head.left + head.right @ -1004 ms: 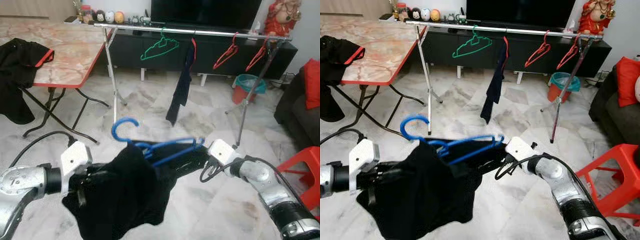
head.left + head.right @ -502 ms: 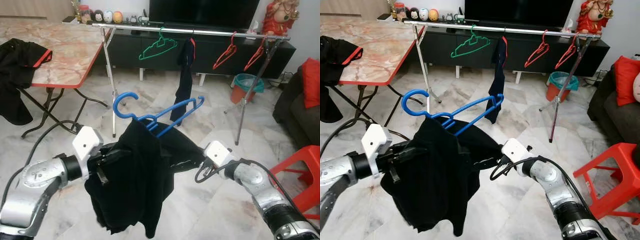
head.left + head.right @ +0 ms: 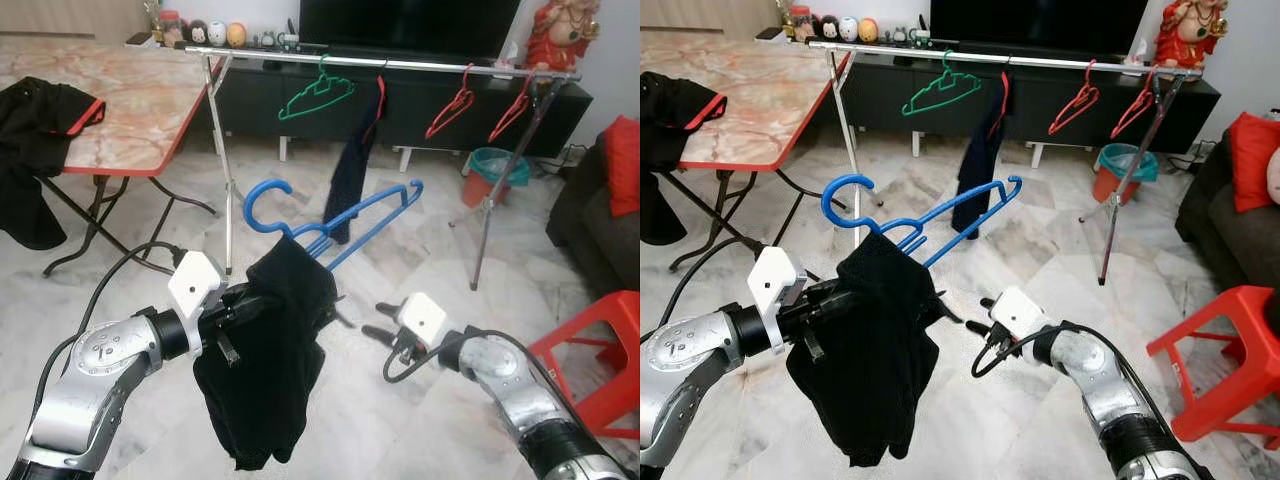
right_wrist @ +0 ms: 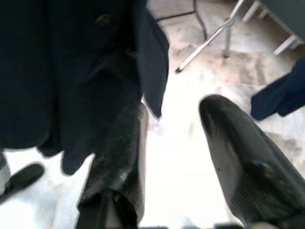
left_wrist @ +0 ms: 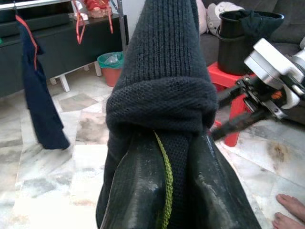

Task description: Hang hanger

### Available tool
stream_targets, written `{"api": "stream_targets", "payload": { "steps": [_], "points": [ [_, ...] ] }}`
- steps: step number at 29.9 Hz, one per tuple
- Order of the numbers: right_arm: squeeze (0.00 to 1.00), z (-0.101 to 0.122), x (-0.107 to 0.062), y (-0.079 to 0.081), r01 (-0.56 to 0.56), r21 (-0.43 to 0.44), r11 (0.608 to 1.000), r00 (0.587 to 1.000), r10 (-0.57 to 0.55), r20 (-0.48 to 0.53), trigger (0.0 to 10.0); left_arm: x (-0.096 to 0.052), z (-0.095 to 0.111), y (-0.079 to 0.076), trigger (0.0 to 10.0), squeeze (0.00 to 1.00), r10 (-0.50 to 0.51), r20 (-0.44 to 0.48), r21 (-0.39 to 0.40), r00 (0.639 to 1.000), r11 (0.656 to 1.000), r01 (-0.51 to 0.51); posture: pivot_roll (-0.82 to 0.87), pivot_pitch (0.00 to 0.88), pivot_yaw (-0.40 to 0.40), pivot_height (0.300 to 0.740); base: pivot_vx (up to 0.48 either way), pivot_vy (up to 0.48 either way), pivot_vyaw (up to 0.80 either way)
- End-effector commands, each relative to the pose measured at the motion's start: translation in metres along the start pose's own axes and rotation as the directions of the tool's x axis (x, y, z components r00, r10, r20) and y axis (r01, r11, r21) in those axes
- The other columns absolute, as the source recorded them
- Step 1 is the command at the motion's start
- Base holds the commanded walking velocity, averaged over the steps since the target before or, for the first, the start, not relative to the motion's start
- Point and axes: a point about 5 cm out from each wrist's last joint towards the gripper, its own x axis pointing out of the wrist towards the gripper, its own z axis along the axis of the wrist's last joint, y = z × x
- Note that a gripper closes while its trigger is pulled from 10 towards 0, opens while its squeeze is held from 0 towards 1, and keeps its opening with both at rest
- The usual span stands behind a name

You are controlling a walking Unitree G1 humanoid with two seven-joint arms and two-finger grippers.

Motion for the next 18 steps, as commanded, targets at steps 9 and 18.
{"api": "stream_targets", "payload": {
  "steps": [9,18],
  "points": [
    [1.0,0.006,-0.012,0.003,-0.12,-0.047,0.992,0.993,0.119,-0.005,10.0,0.002,-0.004,-0.005,10.0,0.0,-0.062,-0.078,0.046,0.995,0.997,0.066,0.08,0.0,-0.044,0.74,0.0,0.0,0.0],
    [0.0,0.023,-0.031,0.012,-0.305,-0.106,0.946,0.951,0.309,0.018,10.0,0.002,-0.023,-0.01,10.0,0.0,-0.078,-0.199,0.085,0.977,0.992,0.097,0.07,0.0,-0.029,0.74,0.0,0.0,0.0]
  ]
}}
